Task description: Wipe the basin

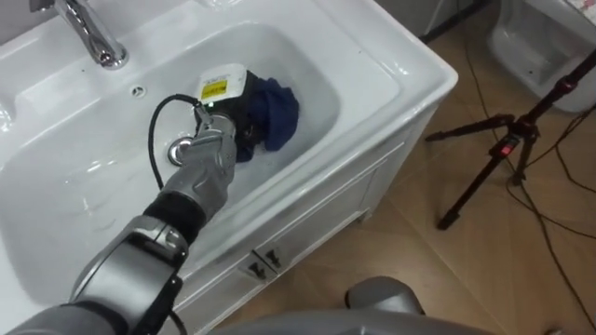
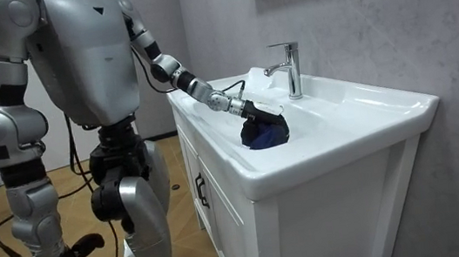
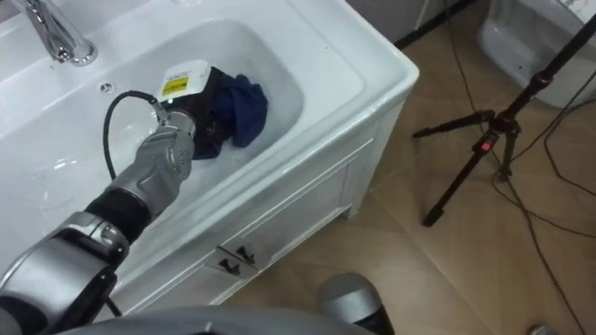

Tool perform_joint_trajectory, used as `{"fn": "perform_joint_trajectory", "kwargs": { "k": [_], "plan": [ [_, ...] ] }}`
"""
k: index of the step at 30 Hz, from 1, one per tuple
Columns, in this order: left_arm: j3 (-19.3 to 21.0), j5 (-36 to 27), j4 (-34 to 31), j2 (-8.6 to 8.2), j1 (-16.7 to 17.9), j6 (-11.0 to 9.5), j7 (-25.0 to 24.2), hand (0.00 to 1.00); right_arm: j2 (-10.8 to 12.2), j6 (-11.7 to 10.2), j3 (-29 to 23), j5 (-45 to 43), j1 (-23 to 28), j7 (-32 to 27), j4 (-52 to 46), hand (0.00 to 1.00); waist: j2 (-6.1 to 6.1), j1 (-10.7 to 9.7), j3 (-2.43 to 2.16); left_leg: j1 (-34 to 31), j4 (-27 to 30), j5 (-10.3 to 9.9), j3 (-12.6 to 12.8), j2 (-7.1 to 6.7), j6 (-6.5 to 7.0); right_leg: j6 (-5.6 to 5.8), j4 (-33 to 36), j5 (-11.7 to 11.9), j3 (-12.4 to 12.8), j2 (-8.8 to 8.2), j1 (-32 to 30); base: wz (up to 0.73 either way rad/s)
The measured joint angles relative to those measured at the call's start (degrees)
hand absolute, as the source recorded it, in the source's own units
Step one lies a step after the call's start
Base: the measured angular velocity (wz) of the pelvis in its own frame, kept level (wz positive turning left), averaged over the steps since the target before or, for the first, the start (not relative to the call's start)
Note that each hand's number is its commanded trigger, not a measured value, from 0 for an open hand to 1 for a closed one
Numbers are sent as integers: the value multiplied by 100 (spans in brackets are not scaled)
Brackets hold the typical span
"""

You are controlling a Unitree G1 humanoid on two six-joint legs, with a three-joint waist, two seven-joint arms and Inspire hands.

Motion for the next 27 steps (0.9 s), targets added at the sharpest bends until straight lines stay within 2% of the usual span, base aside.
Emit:
{"fn": "perform_joint_trajectory", "kwargs": {
  "k": [4, 7, 10, 11, 12, 14, 16, 19, 21, 27],
  "plan": [
    [130, 251, 453, 47, 35, -37, -90, 100, 4, 0, -233, -114, 124, 24, -35, 0, 41, 4, -28, 125, 1, 0, 64, 25, 0, -14, -2, 8, 74, 40, 96, -14],
    [543, 408, 566, 155, 179, 9, -299, 100, 7, 56, -494, -292, 157, 34, -48, 0, 63, 37, -45, 153, 4, 0, 69, 51, -1, -38, 4, 23, 141, 87, 100, -12],
    [880, 759, 588, 200, 525, 106, -358, 100, 3, 249, -791, -570, 244, 32, -75, 0, 62, 161, -66, 291, -2, 0, 74, 78, -2, -62, -4, 27, 201, 133, 218, -11],
    [1004, 980, 587, 219, 663, 212, -423, 100, 7, 287, -921, -651, 279, 27, -86, 0, 59, 165, -77, 341, -1, 0, 73, 83, -3, -74, -3, 15, 180, 134, 261, 8],
    [1070, 1154, 590, 269, 775, 314, -488, 100, 9, 323, -955, -670, 315, 10, -122, 0, 53, 166, -80, 383, 1, -1, 71, 86, -4, -78, -5, -6, 156, 132, 307, 10],
    [1092, 1399, 589, 366, 915, 348, -593, 100, 9, 376, -957, -695, 354, 1, -155, 0, 48, 257, -86, 440, 1, -10, 71, 98, -18, -81, 2, -13, 157, 144, 353, 3],
    [1152, 1638, 600, 371, 988, 373, -670, 100, 22, 397, -965, -850, 370, -6, -162, 0, 18, 355, -103, 472, 4, -12, 57, 101, -21, -82, 10, -13, 142, 143, 395, 2],
    [1331, 1960, 589, 371, 1066, 436, -696, 100, 57, 493, -970, -1120, 350, -3, -204, 0, -50, 482, -152, 499, 4, -46, 57, 136, -65, -90, 45, -7, 144, 176, 399, 0],
    [1394, 2049, 564, 397, 1148, 593, -696, 100, 88, 510, -967, -1170, 362, -31, -210, 0, -83, 619, -196, 538, 1, -97, 56, 186, -74, -110, 88, 4, 146, 233, 414, 0],
    [1564, 2410, 556, 519, 1395, 691, -655, 100, 97, 711, -1023, -1229, 141, -178, -214, 0, 3, 759, -206, 537, -48, -116, -8, 195, -69, -124, 111, 32, 100, 242, 406, 2]
  ]
}}
